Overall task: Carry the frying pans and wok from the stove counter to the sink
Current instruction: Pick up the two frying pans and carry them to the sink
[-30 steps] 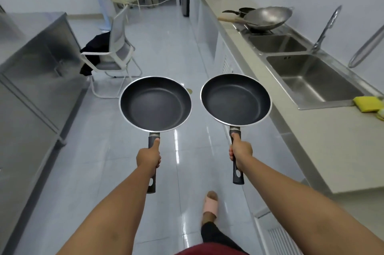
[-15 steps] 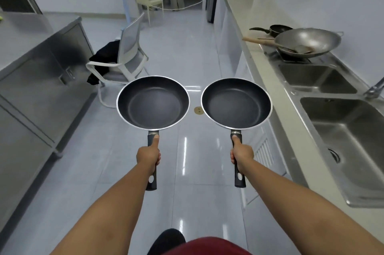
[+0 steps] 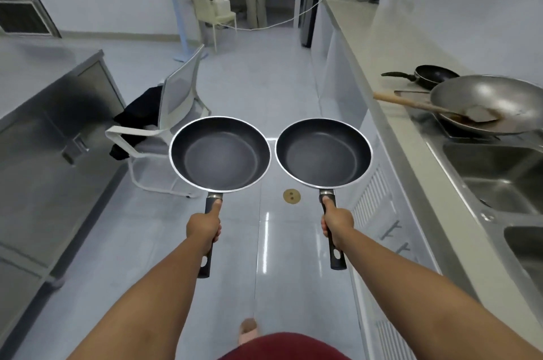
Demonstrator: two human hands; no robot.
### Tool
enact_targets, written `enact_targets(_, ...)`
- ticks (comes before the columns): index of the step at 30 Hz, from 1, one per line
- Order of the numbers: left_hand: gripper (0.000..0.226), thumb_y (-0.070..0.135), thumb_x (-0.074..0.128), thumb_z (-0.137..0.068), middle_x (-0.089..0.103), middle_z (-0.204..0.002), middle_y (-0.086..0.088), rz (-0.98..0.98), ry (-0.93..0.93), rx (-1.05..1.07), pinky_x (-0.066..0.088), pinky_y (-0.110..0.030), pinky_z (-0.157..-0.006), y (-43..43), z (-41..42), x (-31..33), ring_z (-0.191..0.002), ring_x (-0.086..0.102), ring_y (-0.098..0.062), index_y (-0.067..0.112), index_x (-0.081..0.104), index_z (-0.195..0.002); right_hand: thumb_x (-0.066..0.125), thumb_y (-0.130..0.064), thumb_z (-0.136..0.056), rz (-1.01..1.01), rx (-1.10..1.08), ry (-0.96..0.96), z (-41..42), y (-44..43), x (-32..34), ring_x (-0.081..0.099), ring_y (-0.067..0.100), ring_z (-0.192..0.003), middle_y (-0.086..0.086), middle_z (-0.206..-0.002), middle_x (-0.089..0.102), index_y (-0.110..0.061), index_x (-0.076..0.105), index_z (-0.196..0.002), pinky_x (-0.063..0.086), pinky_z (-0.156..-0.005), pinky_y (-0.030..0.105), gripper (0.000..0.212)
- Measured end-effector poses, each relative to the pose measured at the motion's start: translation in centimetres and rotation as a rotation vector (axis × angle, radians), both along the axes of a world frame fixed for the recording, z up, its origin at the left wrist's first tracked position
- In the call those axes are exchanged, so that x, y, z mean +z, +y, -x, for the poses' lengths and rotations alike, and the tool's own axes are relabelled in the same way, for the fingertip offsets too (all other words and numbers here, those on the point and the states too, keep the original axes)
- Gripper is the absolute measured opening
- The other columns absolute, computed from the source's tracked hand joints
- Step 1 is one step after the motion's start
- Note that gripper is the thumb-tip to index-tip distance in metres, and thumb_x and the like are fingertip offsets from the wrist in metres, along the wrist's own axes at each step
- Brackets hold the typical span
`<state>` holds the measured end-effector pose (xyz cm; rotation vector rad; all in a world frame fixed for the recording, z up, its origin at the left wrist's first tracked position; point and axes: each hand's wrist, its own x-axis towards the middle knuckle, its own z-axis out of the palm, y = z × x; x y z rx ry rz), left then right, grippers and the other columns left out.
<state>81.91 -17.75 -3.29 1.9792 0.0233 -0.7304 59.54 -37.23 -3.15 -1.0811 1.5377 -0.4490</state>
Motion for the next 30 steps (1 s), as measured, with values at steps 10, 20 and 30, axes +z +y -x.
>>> enact_targets(10, 0.054, 0.057, 0.062, -0.081, 0.054, -0.041, -0.001, 0.002, -0.045, -0.07, 0.04, -0.026, -0.048, -18.2, -16.1, 0.4, -0.038, 0.047, -0.019, 0.007, 0.057, -0.062, 0.055, -0.045, -0.092, -0.062, -0.055, -0.089, -14.3, -15.6, 0.9, 0.043, 0.016, -0.04, 0.006, -0.054, 0.053, -0.006, 0.056, -0.074, 0.039, -0.043, 0.027, 0.043)
enact_targets(20, 0.055, 0.058, 0.06, -0.083, 0.055, -0.046, -0.003, 0.008, 0.007, -0.051, 0.04, -0.026, -0.05, -41.0, -25.5, 0.1, -0.039, 0.047, -0.019, 0.007, 0.057, -0.062, 0.055, -0.044, -0.093, -0.089, -0.103, -0.103, -24.3, -37.6, 1.4, 0.043, 0.017, -0.042, 0.005, -0.053, 0.053, -0.007, 0.055, -0.068, 0.039, -0.044, 0.027, 0.044)
enact_targets(30, 0.054, 0.056, 0.062, -0.082, 0.056, -0.048, -0.004, 0.031, -0.027, -0.118, 0.042, -0.026, -0.046, -61.3, -34.2, 1.5, -0.04, 0.049, -0.019, 0.006, 0.059, -0.063, 0.056, -0.048, -0.09, -0.011, -0.193, -0.106, -32.7, -57.6, 2.6, 0.042, 0.016, -0.036, 0.004, -0.049, 0.051, -0.007, 0.053, -0.07, 0.037, -0.04, 0.022, 0.046)
